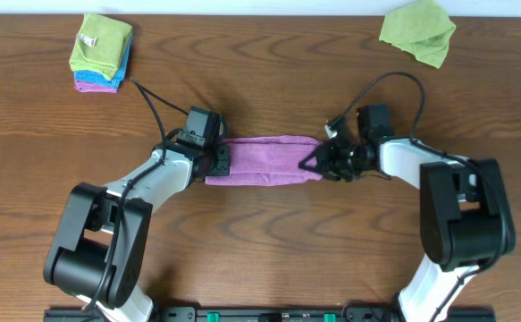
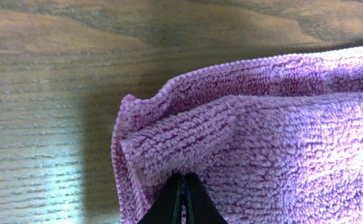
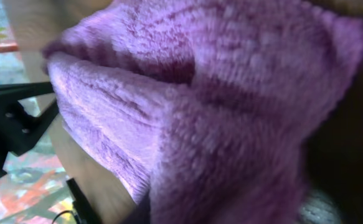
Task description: Fold the cloth
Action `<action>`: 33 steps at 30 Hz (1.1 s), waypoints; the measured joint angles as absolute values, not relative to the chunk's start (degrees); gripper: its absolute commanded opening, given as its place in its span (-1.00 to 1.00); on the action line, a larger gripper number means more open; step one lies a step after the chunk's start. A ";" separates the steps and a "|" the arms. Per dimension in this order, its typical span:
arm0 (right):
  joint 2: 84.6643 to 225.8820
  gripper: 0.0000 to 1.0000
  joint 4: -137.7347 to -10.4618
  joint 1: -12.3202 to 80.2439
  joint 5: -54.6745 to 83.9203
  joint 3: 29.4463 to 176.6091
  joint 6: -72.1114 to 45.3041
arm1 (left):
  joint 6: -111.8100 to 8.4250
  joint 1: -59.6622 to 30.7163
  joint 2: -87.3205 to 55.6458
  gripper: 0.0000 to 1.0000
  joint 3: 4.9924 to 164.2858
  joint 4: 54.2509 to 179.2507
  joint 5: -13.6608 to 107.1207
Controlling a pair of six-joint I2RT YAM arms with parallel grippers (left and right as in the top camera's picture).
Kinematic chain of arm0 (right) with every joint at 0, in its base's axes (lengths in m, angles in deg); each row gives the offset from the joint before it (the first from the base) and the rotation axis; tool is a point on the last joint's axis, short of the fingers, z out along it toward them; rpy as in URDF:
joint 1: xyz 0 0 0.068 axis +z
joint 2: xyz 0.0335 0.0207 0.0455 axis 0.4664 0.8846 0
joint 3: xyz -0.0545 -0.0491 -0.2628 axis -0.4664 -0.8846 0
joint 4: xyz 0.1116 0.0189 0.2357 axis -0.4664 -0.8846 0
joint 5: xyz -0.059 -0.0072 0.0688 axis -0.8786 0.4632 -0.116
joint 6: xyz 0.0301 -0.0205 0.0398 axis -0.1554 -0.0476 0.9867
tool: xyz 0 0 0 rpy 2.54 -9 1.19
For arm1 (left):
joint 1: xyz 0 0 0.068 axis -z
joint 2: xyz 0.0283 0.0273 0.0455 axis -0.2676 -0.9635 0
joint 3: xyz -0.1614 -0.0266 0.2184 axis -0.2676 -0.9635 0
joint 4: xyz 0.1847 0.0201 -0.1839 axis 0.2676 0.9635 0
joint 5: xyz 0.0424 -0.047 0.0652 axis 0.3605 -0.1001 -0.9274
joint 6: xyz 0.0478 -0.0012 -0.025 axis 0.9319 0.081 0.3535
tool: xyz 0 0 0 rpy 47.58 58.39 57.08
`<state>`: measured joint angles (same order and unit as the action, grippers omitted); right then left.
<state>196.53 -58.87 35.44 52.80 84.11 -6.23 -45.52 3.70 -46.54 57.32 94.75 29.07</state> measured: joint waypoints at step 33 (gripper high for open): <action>196.51 -0.97 -99.11 50.13 -1.06 108.00 -9.91 | -45.89 -4.91 -6.32 -0.89 58.26 118.23 41.07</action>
